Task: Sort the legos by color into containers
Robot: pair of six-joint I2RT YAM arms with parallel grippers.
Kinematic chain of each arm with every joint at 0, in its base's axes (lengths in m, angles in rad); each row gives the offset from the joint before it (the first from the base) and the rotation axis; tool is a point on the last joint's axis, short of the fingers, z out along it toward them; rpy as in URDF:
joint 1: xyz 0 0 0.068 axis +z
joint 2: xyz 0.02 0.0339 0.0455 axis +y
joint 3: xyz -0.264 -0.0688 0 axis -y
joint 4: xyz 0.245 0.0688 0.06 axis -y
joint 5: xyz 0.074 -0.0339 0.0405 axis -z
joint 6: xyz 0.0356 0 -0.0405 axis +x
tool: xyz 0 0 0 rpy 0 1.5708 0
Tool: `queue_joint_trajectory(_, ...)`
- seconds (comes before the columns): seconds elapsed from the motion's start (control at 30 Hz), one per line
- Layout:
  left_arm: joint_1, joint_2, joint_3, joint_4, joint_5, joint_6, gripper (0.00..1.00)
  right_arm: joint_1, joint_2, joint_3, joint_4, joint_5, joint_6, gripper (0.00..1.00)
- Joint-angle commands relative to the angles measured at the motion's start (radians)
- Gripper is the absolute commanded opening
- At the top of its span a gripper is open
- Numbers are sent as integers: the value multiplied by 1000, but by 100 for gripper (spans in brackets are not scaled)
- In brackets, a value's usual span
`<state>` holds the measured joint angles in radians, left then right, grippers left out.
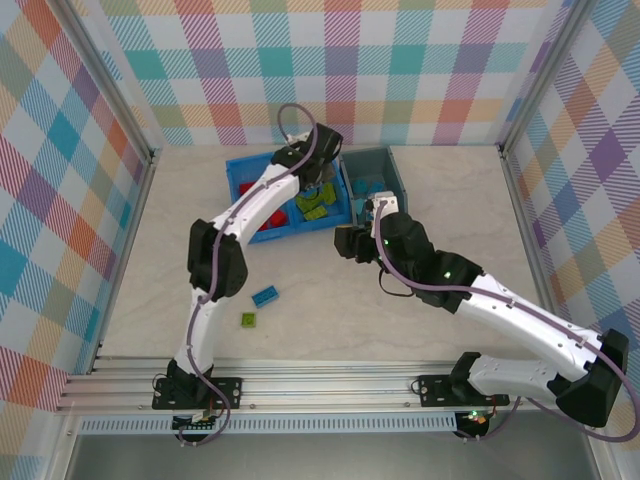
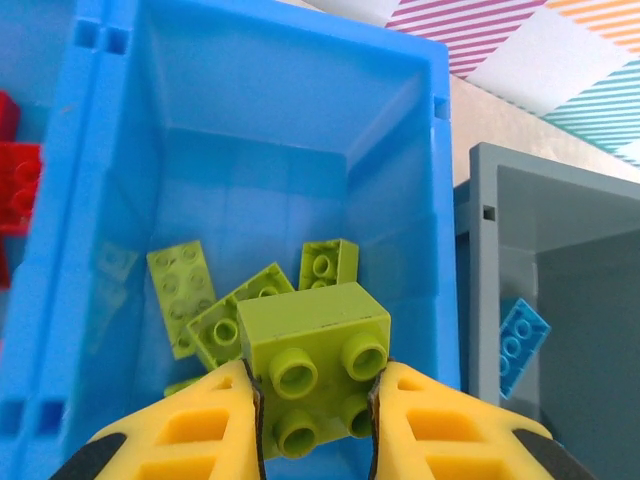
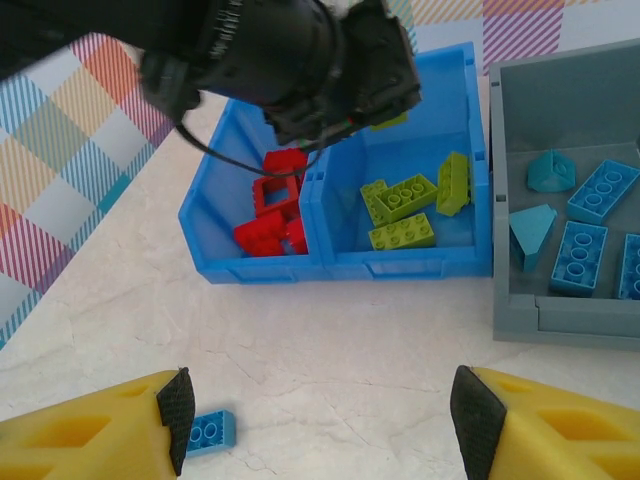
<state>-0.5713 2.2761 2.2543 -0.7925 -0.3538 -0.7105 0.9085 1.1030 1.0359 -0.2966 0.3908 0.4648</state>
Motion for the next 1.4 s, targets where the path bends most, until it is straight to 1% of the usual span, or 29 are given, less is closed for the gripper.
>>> queue_joint_trajectory(0.0, 20, 97, 127, -43, -56, 76, 25, -10, 0, 17, 12, -30, 19, 70)
queue_joint_trajectory(0.1, 33, 176, 191, -54, -75, 77, 25, -11, -3, 6, 6, -35, 30, 70)
queue_joint_trajectory(0.27, 39, 235, 195, -25, -100, 60, 27, -13, -9, -8, 1, -49, 38, 70)
queue_joint_trajectory(0.37, 44, 261, 207, -18, -78, 62, 36, -13, -9, -14, -1, -60, 39, 70)
queue_joint_trajectory(0.43, 47, 267, 228, -31, -58, 69, 48, -14, -3, -17, -1, -75, 38, 71)
queue_joint_trajectory(0.5, 48, 258, 235, -37, -39, 78, 55, -14, 6, -17, -12, -96, 35, 71)
queue_joint_trajectory(0.63, 45, 198, 233, -58, -14, 77, 62, -14, 15, -22, -39, -150, 19, 72)
queue_joint_trajectory(0.73, 44, 147, 231, -86, 4, 77, 63, -14, 13, -37, -55, -205, -29, 73)
queue_joint_trajectory(0.8, 39, 99, 223, -98, 10, 75, 64, -13, 19, -48, -64, -245, -90, 75)
queue_joint_trajectory(0.9, 23, -12, 190, -116, 29, 60, 64, -14, 64, -39, -91, -354, -226, 77)
queue_joint_trajectory(0.97, 5, -117, 126, -130, 25, 44, 65, -14, 110, -25, -107, -447, -326, 78)
queue_joint_trajectory(1.0, -5, -185, 66, -133, 22, 34, 65, -14, 140, -16, -115, -505, -385, 78)
queue_joint_trajectory(1.07, -17, -330, -81, -142, 25, 1, 66, -14, 197, 5, -133, -597, -494, 81)
queue_joint_trajectory(1.13, -23, -505, -297, -134, 32, -51, 67, -14, 275, 40, -164, -628, -603, 84)
queue_joint_trajectory(1.2, -29, -684, -499, -101, 68, -89, 68, -12, 348, 68, -166, -641, -681, 86)
queue_joint_trajectory(1.27, -49, -859, -694, -66, 99, -104, 70, -11, 412, 81, -134, -672, -759, 98)
queue_joint_trajectory(1.3, -65, -949, -780, -58, 112, -104, 70, -10, 443, 81, -107, -696, -800, 100)
queue_joint_trajectory(1.37, -84, -1104, -912, -85, 134, -114, 70, -8, 506, 96, -68, -736, -882, 100)
